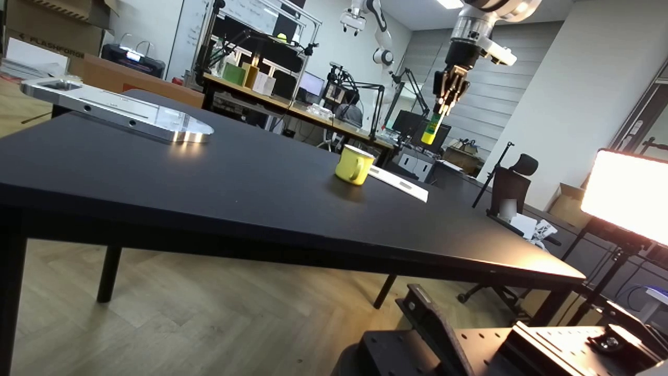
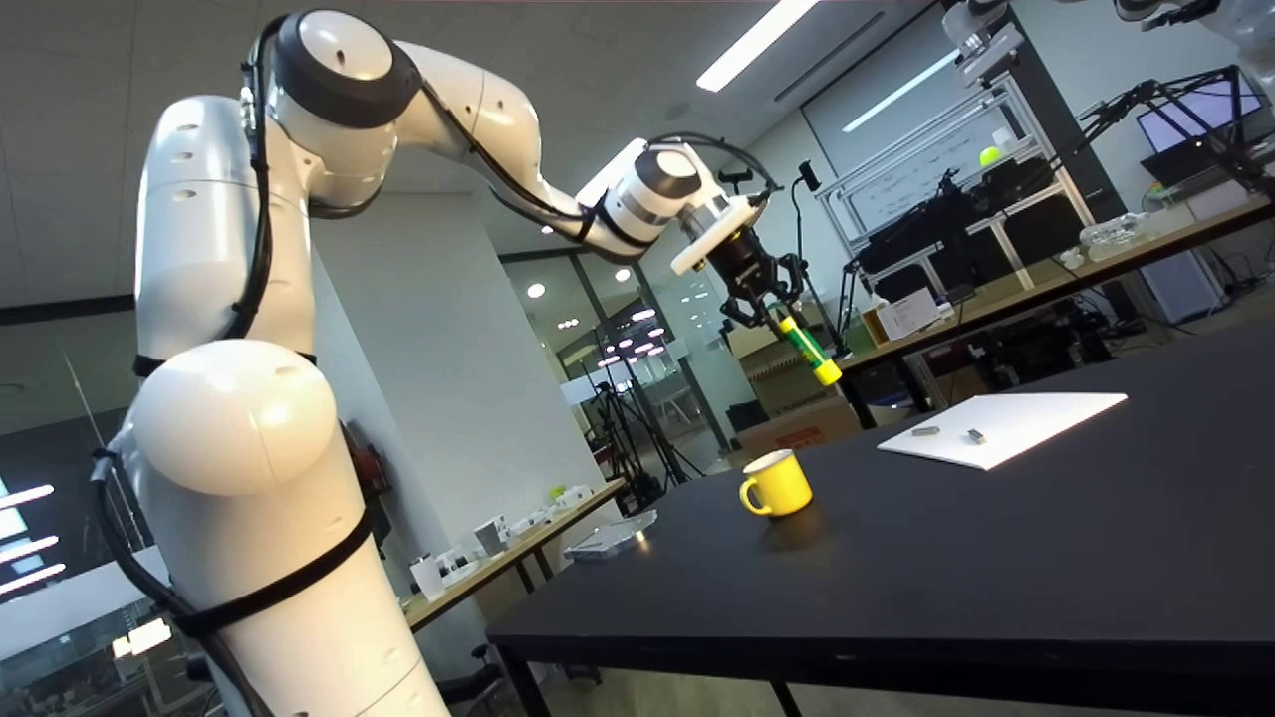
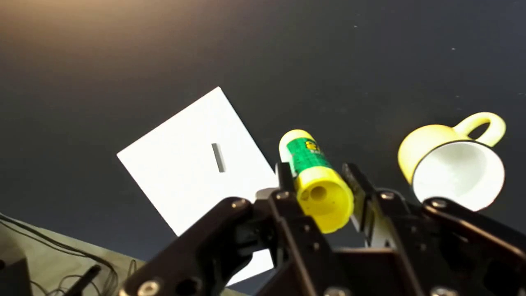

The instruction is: Take the paper glue from the cup and place it on the table afterward return it to the cup

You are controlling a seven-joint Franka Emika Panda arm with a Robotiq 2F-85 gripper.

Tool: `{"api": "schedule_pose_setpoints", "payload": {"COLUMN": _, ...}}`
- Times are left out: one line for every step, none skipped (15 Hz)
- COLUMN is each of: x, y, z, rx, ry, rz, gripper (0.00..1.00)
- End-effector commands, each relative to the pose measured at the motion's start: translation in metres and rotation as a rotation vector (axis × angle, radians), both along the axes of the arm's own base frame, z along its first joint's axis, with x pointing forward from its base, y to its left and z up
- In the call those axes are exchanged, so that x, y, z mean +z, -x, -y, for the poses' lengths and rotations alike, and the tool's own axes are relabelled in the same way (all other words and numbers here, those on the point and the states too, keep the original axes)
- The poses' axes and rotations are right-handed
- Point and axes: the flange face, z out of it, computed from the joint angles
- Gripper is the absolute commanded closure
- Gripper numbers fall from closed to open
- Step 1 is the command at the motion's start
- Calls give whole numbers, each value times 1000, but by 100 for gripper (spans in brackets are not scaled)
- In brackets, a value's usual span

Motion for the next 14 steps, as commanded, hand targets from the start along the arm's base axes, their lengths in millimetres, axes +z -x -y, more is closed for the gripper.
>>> {"api": "schedule_pose_setpoints", "payload": {"x": 6, "y": 32, "z": 62, "rx": -177, "ry": 12, "rz": 6, "gripper": 91}}
{"api": "schedule_pose_setpoints", "payload": {"x": 1, "y": 39, "z": 80, "rx": -219, "ry": 14, "rz": -2, "gripper": 91}}
{"api": "schedule_pose_setpoints", "payload": {"x": -6, "y": 47, "z": 97, "rx": -264, "ry": 21, "rz": -13, "gripper": 91}}
{"api": "schedule_pose_setpoints", "payload": {"x": -14, "y": 55, "z": 113, "rx": -303, "ry": 23, "rz": -28, "gripper": 91}}
{"api": "schedule_pose_setpoints", "payload": {"x": -23, "y": 62, "z": 129, "rx": -350, "ry": 27, "rz": -38, "gripper": 91}}
{"api": "schedule_pose_setpoints", "payload": {"x": -32, "y": 69, "z": 141, "rx": -384, "ry": 24, "rz": -54, "gripper": 91}}
{"api": "schedule_pose_setpoints", "payload": {"x": -40, "y": 75, "z": 152, "rx": -417, "ry": 22, "rz": -57, "gripper": 91}}
{"api": "schedule_pose_setpoints", "payload": {"x": -48, "y": 82, "z": 162, "rx": -442, "ry": 7, "rz": -62, "gripper": 91}}
{"api": "schedule_pose_setpoints", "payload": {"x": -56, "y": 87, "z": 170, "rx": -466, "ry": -3, "rz": -61, "gripper": 91}}
{"api": "schedule_pose_setpoints", "payload": {"x": -64, "y": 93, "z": 178, "rx": -485, "ry": -20, "rz": -63, "gripper": 91}}
{"api": "schedule_pose_setpoints", "payload": {"x": -73, "y": 97, "z": 186, "rx": -501, "ry": -28, "rz": -57, "gripper": 91}}
{"api": "schedule_pose_setpoints", "payload": {"x": -81, "y": 102, "z": 193, "rx": -511, "ry": -46, "rz": -51, "gripper": 91}}
{"api": "schedule_pose_setpoints", "payload": {"x": -89, "y": 106, "z": 201, "rx": -517, "ry": -62, "rz": -38, "gripper": 91}}
{"api": "schedule_pose_setpoints", "payload": {"x": -96, "y": 109, "z": 208, "rx": -535, "ry": -75, "rz": -26, "gripper": 91}}
